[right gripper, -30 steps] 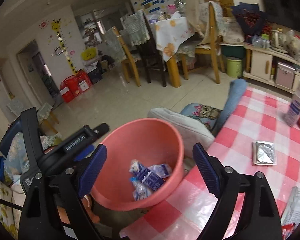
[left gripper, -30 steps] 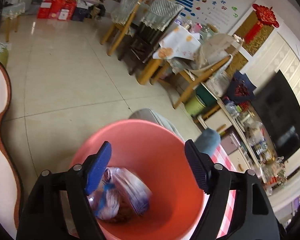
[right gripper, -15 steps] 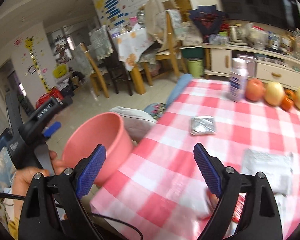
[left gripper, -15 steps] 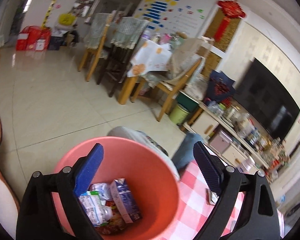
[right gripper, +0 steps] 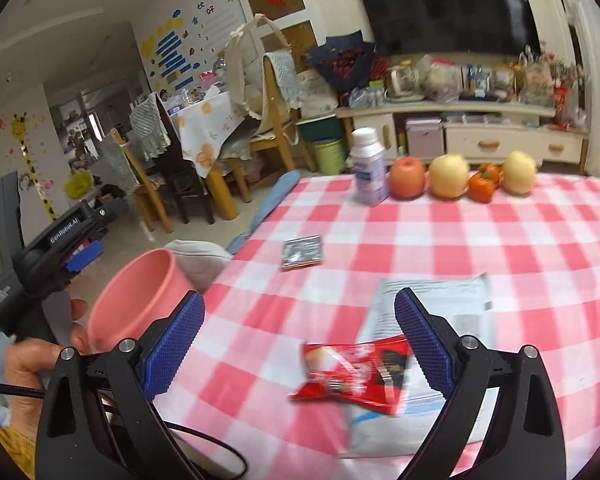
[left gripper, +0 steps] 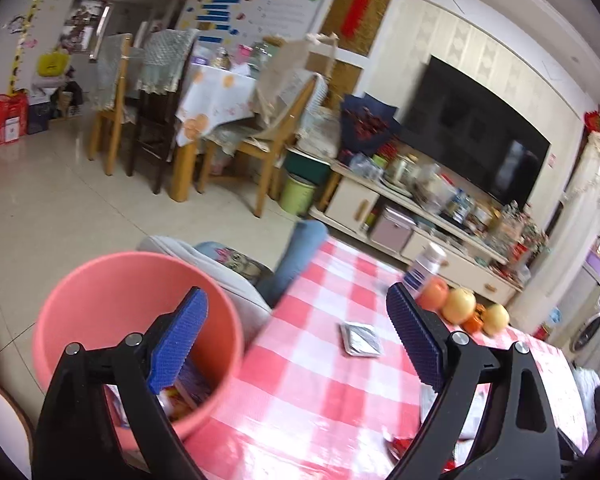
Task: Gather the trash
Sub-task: 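Move both tools back over the table toward the remaining packages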
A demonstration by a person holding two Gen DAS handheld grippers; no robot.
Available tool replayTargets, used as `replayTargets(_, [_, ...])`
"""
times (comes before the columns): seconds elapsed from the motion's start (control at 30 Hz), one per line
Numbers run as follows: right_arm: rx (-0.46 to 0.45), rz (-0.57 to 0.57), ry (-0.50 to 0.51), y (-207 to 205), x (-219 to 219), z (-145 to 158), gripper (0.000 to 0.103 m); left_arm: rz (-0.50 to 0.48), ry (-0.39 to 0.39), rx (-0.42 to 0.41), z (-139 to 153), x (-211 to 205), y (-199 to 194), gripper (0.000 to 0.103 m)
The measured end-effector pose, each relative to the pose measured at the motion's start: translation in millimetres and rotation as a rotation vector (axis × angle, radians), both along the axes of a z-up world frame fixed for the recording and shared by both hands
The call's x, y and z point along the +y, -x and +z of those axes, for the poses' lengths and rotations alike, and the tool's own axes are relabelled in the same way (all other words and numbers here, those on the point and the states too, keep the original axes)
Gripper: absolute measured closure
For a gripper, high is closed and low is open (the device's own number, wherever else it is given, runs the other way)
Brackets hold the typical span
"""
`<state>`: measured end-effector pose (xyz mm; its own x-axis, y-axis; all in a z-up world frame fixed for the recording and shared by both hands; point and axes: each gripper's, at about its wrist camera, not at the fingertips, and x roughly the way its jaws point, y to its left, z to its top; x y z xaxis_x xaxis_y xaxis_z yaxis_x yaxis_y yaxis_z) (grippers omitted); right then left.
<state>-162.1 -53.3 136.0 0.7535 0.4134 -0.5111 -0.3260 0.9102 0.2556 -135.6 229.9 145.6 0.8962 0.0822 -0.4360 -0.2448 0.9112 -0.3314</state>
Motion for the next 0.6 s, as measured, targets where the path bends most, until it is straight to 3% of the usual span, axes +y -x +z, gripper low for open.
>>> replayTargets(0.17, [-0.057, -0.038, 0.052, 5, -28, -1, 0.008, -0.078, -0.075, 0.032, 2, -40, -2, 0.011])
replayTargets(0.4, [-0.033, -0.062, -0.015, 2, -71, -7, 0.008, -0.161, -0.213, 0.046, 5, -86, 8, 0.012])
replayTargets(0.6, [-0.019, -0.068, -0.021, 6, -95, -11, 0.008, -0.201, -0.265, 0.083, 1, -112, 16, 0.012])
